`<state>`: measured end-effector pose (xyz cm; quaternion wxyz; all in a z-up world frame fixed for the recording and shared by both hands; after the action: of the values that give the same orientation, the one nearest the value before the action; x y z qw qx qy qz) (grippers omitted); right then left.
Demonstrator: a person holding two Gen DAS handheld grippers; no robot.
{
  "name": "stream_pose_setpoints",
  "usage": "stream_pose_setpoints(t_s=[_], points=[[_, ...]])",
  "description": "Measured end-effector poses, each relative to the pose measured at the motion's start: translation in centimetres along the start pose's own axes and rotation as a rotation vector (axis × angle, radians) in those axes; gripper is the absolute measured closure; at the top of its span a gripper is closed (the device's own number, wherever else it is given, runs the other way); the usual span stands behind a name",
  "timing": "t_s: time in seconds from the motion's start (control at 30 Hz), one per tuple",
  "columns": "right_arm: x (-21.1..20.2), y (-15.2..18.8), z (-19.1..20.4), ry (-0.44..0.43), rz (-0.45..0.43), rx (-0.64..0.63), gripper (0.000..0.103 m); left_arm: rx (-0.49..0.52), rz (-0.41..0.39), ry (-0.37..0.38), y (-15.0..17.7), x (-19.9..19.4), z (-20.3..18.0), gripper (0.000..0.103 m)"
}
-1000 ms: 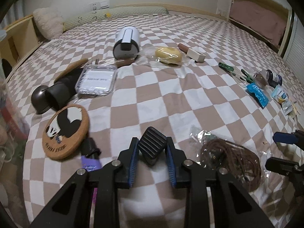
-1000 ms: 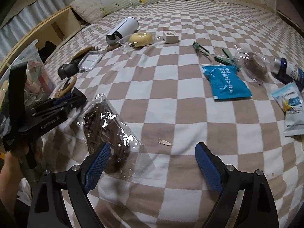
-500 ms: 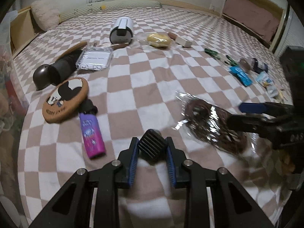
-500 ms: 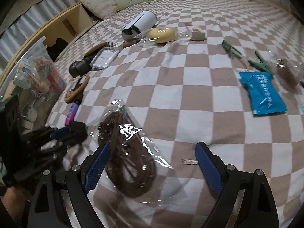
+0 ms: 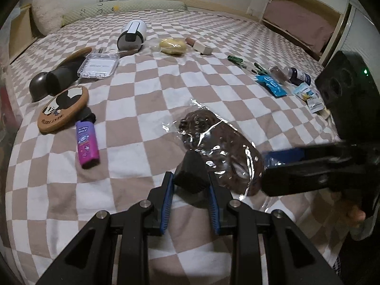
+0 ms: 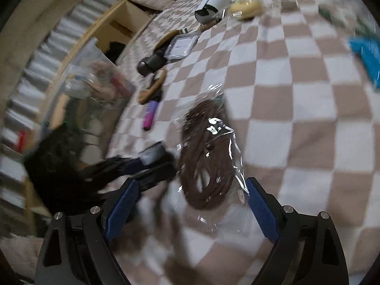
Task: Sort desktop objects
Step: 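Grasp the clear bag of brown beads with the right tool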
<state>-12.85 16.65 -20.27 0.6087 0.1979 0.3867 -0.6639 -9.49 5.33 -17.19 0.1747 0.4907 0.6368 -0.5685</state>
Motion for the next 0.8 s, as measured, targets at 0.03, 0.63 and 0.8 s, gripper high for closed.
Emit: stream_pose_setpoints(t_s=[0.03, 0.63, 0.8], points=[[-0.1, 0.0, -0.5, -0.044, 0.002, 0.041, 0.012, -0.003, 0.000, 0.004, 0.0, 0.0, 0.0, 0.076], [2.9, -1.8, -1.6, -0.090, 0.019, 0.225, 0.082, 0.012, 0.006, 0.001, -0.3, 1.2, -0.1, 0.076], [2.0, -1.9, -0.9, 0.019, -0.007, 0.195, 0.094, 0.015, -0.003, -0.002, -0.2, 1.1, 0.0, 0.080]])
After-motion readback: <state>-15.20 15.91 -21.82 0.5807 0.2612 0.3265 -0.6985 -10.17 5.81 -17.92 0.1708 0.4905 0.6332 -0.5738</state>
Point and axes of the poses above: each gripper's, at about its wrist camera, not at the fingertips, and x roughly the way its jaws point, z to its left, y to its underside, the point moved 1 cm from there along x, roughly the way its jaws point, and after that the axes turned 9 degrees about y, right-handed, at the moved point
